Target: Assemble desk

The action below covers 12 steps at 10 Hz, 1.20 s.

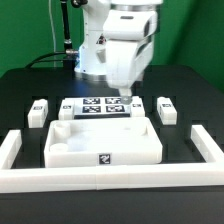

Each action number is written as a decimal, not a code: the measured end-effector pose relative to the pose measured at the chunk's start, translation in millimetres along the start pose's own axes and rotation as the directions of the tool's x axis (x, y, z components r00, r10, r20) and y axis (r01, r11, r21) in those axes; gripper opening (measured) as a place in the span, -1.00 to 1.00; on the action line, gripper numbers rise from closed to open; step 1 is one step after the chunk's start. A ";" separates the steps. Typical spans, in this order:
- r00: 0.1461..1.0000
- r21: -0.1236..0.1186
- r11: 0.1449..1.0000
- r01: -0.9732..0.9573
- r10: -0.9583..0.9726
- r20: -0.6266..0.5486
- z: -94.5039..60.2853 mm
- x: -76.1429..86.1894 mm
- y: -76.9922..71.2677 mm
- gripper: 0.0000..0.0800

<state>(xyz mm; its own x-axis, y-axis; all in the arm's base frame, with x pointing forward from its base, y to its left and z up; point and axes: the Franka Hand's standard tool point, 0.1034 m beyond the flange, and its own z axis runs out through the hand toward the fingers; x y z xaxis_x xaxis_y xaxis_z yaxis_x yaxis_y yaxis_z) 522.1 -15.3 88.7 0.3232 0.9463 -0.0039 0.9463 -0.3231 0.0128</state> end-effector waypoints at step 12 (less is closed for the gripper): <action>0.973 0.033 0.973 0.228 -0.228 -0.021 75.0 -42.3 -30.0 0.62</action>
Offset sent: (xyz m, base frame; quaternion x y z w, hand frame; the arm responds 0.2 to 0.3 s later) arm 0.0000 0.0000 0.0000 0.0000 0.0000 0.0000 1.0000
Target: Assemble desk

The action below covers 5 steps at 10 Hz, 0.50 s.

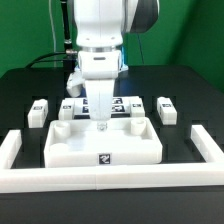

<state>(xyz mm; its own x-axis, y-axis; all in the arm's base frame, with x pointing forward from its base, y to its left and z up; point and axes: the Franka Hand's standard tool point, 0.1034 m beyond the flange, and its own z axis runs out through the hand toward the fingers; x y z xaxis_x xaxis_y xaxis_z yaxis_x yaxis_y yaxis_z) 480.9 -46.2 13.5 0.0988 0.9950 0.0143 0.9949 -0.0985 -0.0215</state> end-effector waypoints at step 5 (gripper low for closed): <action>1.000 0.013 1.000 -0.005 0.005 -0.001 6.6 0.3 -4.4 0.34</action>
Offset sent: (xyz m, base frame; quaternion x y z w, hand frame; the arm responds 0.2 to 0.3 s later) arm 0.0000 0.0000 0.0000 0.0000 0.0000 0.0000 1.0000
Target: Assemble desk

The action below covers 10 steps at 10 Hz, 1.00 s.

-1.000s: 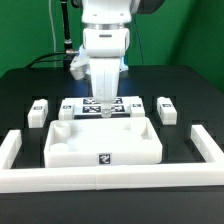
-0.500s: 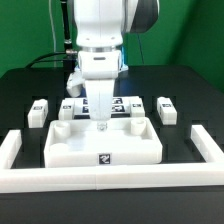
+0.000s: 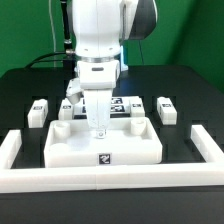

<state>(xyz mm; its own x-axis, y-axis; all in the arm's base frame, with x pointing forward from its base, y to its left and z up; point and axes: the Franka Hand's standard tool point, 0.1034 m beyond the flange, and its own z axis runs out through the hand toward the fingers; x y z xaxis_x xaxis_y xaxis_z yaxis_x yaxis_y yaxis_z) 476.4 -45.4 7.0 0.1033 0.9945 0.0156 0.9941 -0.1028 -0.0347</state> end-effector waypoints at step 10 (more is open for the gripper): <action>1.000 -0.003 1.000 0.000 0.000 0.000 -0.5 0.0 0.6 -0.87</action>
Offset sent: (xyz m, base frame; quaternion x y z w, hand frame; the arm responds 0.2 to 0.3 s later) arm 0.0000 0.0000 0.0000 0.0000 0.0000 0.0000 1.0000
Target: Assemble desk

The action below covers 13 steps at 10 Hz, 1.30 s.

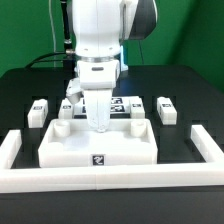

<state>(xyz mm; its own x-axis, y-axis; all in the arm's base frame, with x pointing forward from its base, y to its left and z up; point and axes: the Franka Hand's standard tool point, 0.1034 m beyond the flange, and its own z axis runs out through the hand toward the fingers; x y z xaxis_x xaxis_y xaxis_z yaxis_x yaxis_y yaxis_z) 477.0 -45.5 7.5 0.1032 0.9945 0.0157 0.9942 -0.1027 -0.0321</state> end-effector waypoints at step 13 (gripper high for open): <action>0.999 0.039 0.999 0.038 -0.037 -0.036 2.5 85.6 38.8 -0.65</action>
Offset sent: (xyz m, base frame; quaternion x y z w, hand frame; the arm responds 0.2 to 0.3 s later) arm 0.0373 0.0420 -0.0097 -0.0065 0.0481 -0.1005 0.9938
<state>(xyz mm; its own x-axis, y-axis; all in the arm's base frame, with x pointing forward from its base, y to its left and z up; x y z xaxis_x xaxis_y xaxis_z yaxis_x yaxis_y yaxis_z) 524.4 35.7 5.1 0.0673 0.9964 0.0524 0.9955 -0.0636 -0.0702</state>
